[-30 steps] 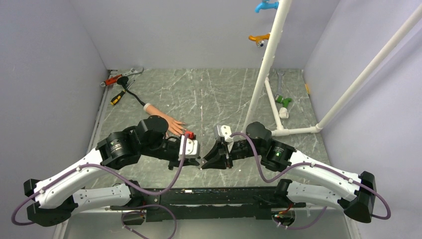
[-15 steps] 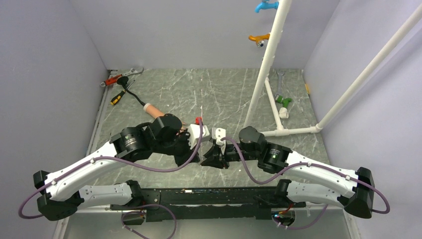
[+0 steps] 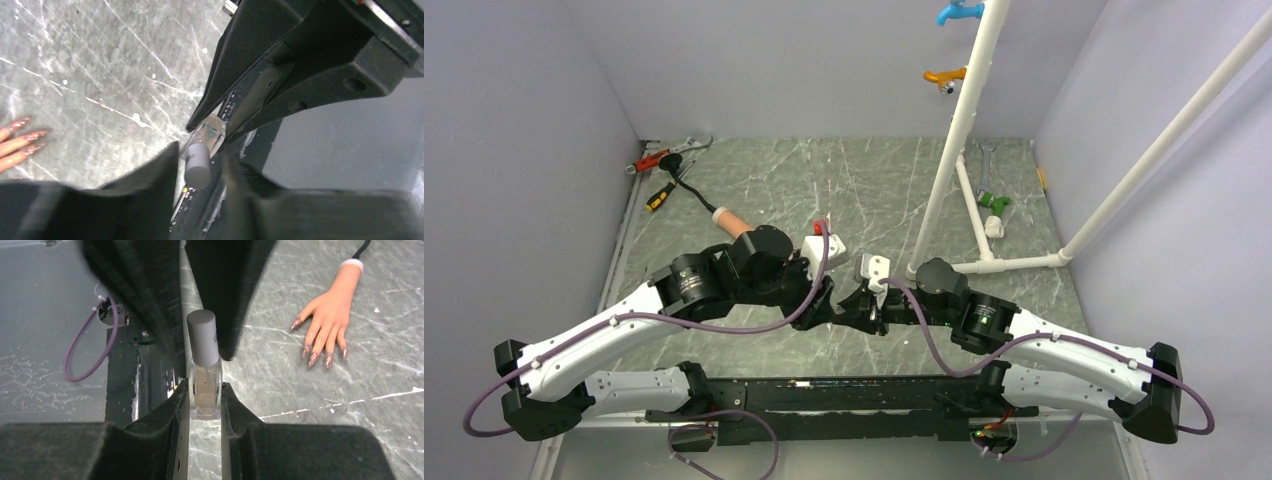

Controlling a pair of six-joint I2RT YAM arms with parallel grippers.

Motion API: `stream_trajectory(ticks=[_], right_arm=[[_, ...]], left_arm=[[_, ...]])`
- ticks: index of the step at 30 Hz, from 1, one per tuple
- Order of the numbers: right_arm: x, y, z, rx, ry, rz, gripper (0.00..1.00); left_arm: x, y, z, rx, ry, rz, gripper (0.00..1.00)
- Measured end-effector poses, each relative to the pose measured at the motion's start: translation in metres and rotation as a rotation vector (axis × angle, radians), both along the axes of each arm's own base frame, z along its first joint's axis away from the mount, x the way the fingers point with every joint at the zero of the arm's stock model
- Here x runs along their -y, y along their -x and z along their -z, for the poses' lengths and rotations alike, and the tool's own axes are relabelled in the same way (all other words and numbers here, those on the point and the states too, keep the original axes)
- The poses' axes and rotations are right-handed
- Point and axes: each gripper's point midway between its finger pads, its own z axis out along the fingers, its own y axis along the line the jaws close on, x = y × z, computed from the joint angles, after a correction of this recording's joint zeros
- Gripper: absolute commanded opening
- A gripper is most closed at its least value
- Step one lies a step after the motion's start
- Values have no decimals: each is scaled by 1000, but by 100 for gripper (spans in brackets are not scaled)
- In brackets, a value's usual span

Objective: Paint the nails
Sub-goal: Unscrew the nail polish bottle.

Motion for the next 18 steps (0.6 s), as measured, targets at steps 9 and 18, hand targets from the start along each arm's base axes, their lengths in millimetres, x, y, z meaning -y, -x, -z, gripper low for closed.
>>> stream_trajectory(ticks=[9,18], right_arm=[[-1,-1,-8,20,-27,-3,0],[-1,9,-14,20,-47,-53,0]], left_arm=[[-1,4,-43,59,41,52,99],[-31,-9,-83,232,-41,63,98]])
